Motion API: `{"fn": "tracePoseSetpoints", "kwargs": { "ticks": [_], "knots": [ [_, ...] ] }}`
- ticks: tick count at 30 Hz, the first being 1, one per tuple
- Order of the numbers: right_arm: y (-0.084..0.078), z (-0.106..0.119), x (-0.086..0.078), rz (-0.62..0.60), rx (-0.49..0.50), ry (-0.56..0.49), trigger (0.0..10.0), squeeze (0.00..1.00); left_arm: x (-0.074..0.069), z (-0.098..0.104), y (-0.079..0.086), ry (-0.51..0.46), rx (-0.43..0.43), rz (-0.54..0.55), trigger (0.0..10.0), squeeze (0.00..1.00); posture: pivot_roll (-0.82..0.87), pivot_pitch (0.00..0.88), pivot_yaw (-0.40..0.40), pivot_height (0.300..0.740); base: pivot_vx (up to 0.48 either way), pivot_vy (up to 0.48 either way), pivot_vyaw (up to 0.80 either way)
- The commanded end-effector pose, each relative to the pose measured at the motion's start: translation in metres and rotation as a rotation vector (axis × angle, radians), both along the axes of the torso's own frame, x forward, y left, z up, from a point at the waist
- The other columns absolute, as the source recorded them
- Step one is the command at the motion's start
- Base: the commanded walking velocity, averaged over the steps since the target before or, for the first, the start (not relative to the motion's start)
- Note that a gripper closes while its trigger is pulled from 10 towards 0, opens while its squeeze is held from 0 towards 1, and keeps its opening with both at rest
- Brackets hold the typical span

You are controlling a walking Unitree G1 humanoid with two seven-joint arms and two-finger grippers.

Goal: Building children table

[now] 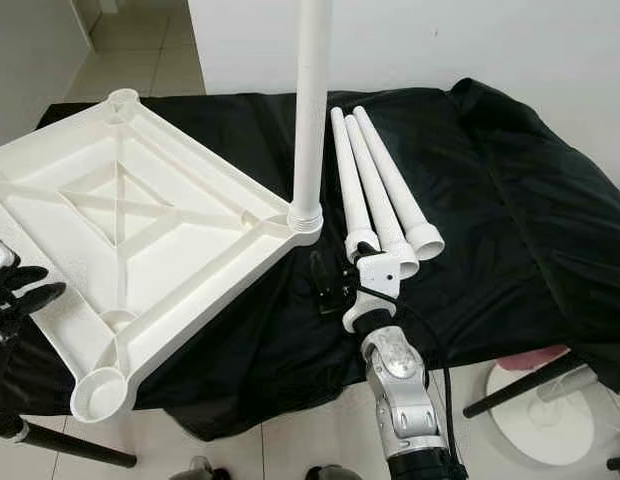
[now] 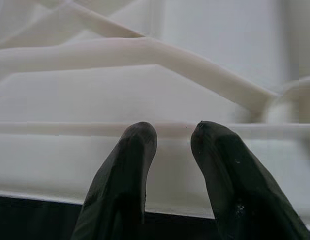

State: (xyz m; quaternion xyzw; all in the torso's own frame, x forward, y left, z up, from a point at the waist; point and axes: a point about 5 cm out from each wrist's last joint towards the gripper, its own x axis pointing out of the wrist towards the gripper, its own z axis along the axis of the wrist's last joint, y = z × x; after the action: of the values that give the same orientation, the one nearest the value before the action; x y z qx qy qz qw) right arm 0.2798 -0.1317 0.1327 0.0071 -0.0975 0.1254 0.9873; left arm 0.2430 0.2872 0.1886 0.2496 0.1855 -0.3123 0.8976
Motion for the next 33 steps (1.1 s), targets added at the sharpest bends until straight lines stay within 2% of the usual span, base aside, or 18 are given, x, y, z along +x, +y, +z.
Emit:
{"fn": "tracePoseSetpoints", "kwargs": {
  "ticks": [1, 2, 4, 8, 11, 17, 19, 22, 23, 26, 33],
  "knots": [
    [-0.001, -0.003, 0.0, -0.003, 0.004, 0.007, 10.0, 0.0, -0.011, -0.005, -0.013, 0.097, -0.012, -0.114, 10.0, 0.0, 0.02, 0.077, -0.009, 0.74, 0.0, 0.0, 0.0],
    [-0.001, -0.003, 0.0, -0.003, 0.004, 0.007, 10.0, 0.0, -0.011, -0.005, -0.013, 0.097, -0.012, -0.114, 10.0, 0.0, 0.02, 0.077, -0.009, 0.74, 0.0, 0.0, 0.0],
    [0.001, -0.003, 0.001, -0.003, 0.006, 0.005, 10.0, 0.0, -0.016, -0.01, -0.026, 0.127, -0.021, -0.178, 10.0, 0.0, 0.02, 0.072, -0.007, 0.74, 0.0, 0.0, 0.0],
    [0.002, -0.003, 0.002, -0.001, 0.006, 0.004, 10.0, 0.0, -0.016, -0.012, -0.037, 0.135, -0.037, -0.209, 10.0, 0.0, 0.02, 0.069, -0.006, 0.74, 0.0, 0.0, 0.0],
    [0.002, -0.003, 0.002, 0.0, 0.007, 0.003, 10.0, 0.0, -0.021, -0.015, -0.053, 0.159, -0.032, -0.283, 10.0, 0.0, 0.02, 0.068, -0.004, 0.74, 0.0, 0.0, 0.0],
    [0.002, -0.003, 0.003, -0.002, 0.007, 0.002, 10.0, 0.0, -0.02, -0.018, -0.066, 0.164, -0.052, -0.32, 10.0, 0.0, 0.02, 0.061, 0.002, 0.74, 0.0, 0.0, 0.0],
    [0.003, -0.003, 0.003, -0.004, 0.009, 0.001, 10.0, 0.0, -0.019, -0.021, -0.078, 0.156, -0.06, -0.338, 10.0, 0.0, 0.01, 0.059, 0.005, 0.74, 0.0, 0.0, 0.0],
    [0.002, -0.004, 0.003, -0.006, 0.011, 0.002, 10.0, 0.0, -0.015, -0.025, -0.092, 0.145, -0.081, -0.342, 10.0, 0.0, 0.01, 0.056, 0.011, 0.74, 0.0, 0.0, 0.0],
    [0.002, -0.004, 0.003, -0.006, 0.011, 0.002, 10.0, 0.0, -0.015, -0.025, -0.092, 0.145, -0.081, -0.342, 10.0, 0.0, 0.01, 0.056, 0.011, 0.74, 0.0, 0.0, 0.0],
    [0.003, -0.004, 0.003, -0.009, 0.012, 0.002, 10.0, 0.0, -0.006, -0.026, -0.108, 0.097, -0.13, -0.321, 10.0, 0.0, 0.01, 0.055, 0.01, 0.74, 0.0, 0.0, 0.0],
    [0.003, -0.005, 0.003, -0.009, 0.013, 0.002, 10.0, 0.0, 0.006, -0.028, -0.117, 0.055, -0.147, -0.269, 10.0, 0.0, 0.01, 0.054, 0.013, 0.74, 0.0, 0.0, 0.0]
  ]
}}
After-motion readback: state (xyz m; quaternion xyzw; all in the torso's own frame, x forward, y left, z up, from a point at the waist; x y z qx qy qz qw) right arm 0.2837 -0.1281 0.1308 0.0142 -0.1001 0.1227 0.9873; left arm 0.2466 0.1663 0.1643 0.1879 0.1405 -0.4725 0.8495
